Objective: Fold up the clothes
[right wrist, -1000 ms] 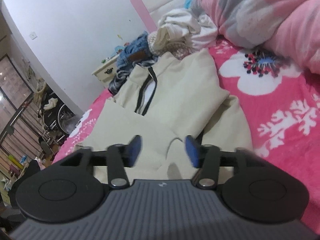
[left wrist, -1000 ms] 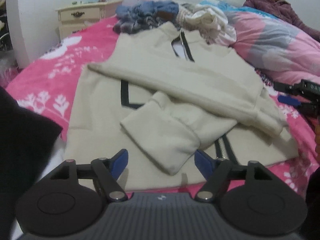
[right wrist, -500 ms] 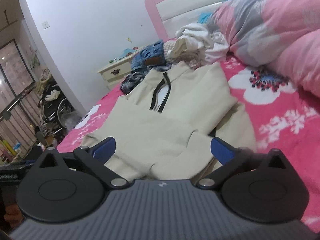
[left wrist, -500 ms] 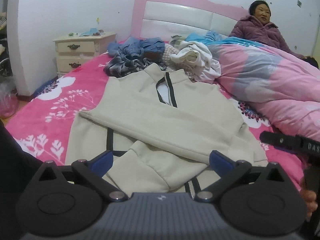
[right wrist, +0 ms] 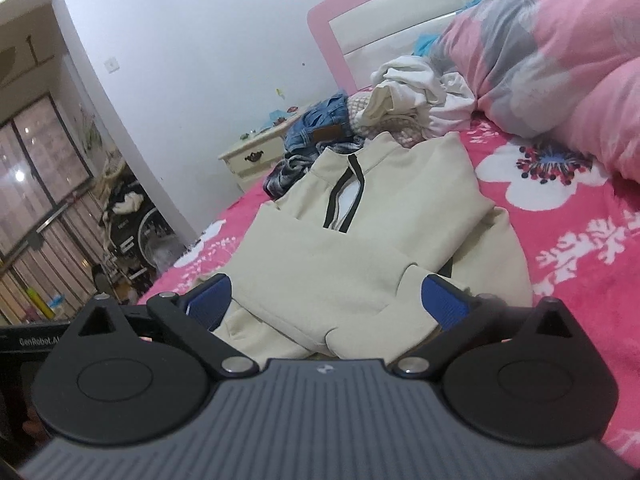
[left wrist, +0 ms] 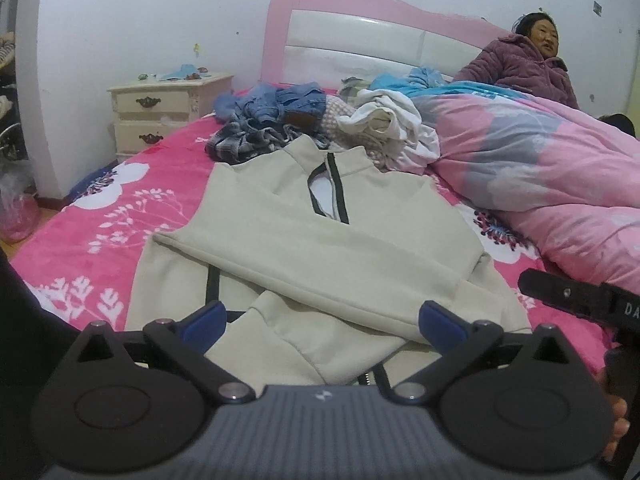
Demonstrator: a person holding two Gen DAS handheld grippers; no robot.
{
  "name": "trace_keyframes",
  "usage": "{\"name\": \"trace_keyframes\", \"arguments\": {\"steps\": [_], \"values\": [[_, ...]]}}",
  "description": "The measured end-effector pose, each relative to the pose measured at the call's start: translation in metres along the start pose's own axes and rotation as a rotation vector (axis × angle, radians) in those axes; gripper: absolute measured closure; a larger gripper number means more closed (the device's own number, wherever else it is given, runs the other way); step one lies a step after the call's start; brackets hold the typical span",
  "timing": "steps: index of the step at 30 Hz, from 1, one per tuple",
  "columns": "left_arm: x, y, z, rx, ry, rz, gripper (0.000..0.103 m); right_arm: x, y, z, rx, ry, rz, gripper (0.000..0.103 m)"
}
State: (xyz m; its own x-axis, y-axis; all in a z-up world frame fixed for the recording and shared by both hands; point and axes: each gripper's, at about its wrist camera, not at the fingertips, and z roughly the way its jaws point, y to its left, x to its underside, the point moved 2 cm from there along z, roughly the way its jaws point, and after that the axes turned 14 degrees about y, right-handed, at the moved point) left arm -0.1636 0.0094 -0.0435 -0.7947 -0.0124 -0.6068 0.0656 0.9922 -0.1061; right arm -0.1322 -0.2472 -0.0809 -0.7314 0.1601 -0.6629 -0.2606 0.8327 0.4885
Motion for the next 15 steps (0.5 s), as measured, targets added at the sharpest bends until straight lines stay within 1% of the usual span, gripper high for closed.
{"name": "trace_keyframes", "arguments": {"steps": [2,6,10,15], "values": [[-0.002,0.000,0.000,0.001,-0.008,-0.008,0.000,0.000,-0.003,-0.001,-0.018,-0.013,0.012,0.001],[-0.010,0.002,0.004,0.030,0.000,-0.045,0.000,0.000,-0.006,-0.002,-0.033,-0.033,0.022,0.001],[-0.009,0.002,0.006,0.027,0.002,-0.068,0.000,0.002,-0.001,0.000,0.008,-0.030,-0.016,0.001],[-0.007,0.001,0.003,-0.004,-0.001,-0.063,0.000,0.004,0.007,0.003,0.060,-0.025,-0.064,0.001]]}}
